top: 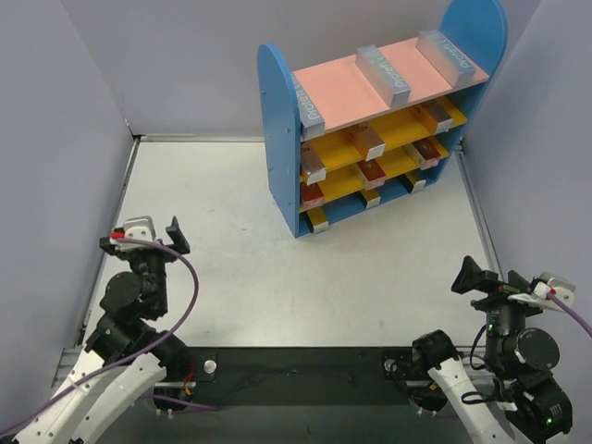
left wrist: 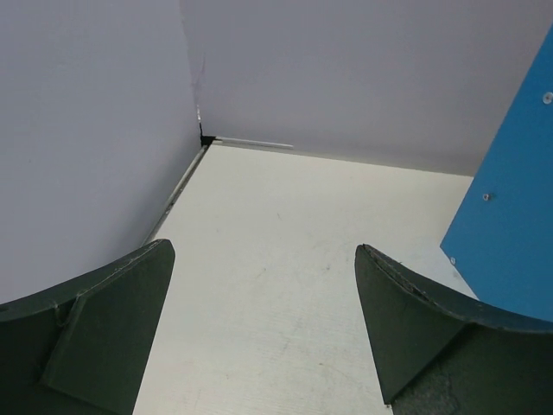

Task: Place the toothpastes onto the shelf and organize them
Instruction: Reset both arms

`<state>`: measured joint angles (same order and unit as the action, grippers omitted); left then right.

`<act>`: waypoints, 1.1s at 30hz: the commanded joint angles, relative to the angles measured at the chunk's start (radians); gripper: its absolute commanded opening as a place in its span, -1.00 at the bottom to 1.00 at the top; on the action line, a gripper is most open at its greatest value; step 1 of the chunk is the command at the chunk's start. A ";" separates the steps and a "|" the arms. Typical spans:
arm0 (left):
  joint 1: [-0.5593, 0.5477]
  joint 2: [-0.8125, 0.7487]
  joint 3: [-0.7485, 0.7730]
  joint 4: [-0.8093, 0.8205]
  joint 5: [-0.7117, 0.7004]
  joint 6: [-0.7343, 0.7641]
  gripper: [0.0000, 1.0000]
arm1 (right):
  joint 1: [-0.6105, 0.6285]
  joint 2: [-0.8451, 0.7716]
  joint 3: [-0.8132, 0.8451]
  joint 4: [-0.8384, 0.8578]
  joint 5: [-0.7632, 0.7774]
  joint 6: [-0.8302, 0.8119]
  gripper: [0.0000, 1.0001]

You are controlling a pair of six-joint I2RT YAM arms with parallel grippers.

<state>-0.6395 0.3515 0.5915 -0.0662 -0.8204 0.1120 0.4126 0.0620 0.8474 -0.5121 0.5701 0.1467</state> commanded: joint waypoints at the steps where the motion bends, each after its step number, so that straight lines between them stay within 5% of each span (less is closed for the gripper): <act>1: 0.004 -0.057 0.002 -0.047 -0.108 -0.056 0.94 | 0.003 -0.042 -0.027 -0.072 -0.016 -0.016 1.00; 15: 0.004 -0.132 -0.015 -0.126 -0.210 -0.209 0.94 | 0.014 -0.048 -0.013 -0.100 -0.134 -0.131 1.00; 33: 0.004 -0.146 0.037 -0.132 -0.256 -0.147 0.95 | 0.037 -0.047 0.013 -0.094 -0.156 -0.187 1.00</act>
